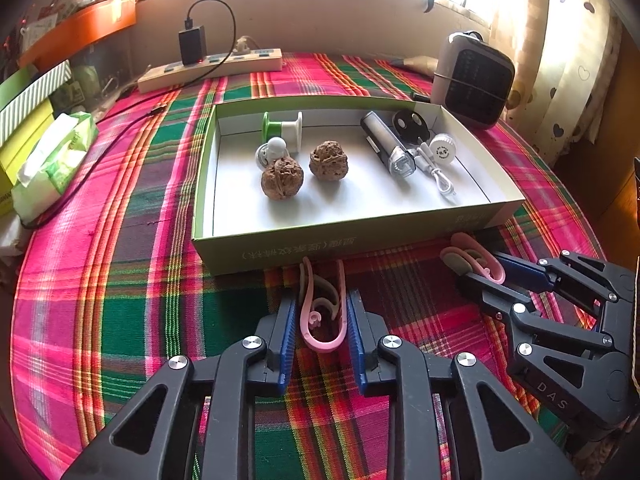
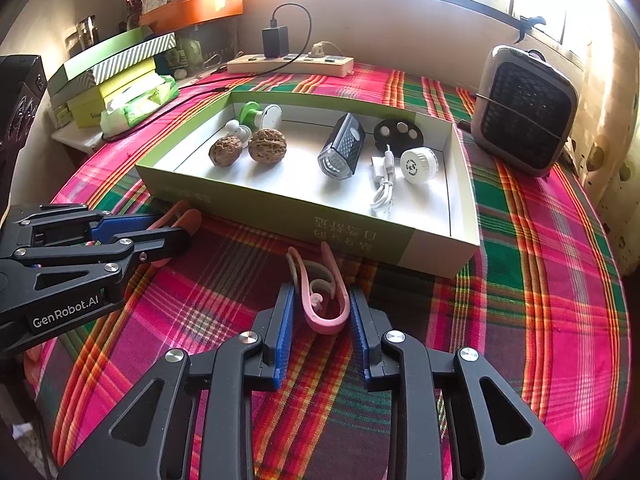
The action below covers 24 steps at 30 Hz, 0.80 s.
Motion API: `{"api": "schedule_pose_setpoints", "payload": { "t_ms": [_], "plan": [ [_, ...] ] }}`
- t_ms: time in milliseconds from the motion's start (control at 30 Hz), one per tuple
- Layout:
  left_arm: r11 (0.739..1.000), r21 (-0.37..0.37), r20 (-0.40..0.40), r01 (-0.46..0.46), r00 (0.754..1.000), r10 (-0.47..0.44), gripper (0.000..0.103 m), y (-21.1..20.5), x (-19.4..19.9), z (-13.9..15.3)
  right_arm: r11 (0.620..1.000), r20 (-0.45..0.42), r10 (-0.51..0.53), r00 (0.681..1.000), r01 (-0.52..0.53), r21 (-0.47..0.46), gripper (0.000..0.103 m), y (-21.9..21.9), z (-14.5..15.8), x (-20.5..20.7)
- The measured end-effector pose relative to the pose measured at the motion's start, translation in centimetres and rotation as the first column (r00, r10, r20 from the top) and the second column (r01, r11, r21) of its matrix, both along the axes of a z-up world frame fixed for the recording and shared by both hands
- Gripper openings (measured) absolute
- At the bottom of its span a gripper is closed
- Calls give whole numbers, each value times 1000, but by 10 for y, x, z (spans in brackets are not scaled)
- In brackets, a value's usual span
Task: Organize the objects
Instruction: 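Carry the pink clip with the right tool while the left tool carries its pink clip into the box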
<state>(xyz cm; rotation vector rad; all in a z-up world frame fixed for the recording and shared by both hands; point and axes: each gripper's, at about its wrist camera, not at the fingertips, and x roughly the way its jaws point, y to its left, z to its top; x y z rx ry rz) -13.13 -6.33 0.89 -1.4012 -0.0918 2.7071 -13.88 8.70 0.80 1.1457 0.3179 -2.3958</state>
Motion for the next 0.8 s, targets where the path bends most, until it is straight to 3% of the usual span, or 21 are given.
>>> {"api": "schedule_pose_setpoints", "payload": {
  "t_ms": [800],
  "plan": [
    [999, 41, -64, 29, 998, -27, 21, 3, 5, 23, 998, -23, -22, 1000, 20, -57, 27, 2, 19, 6]
  ]
}}
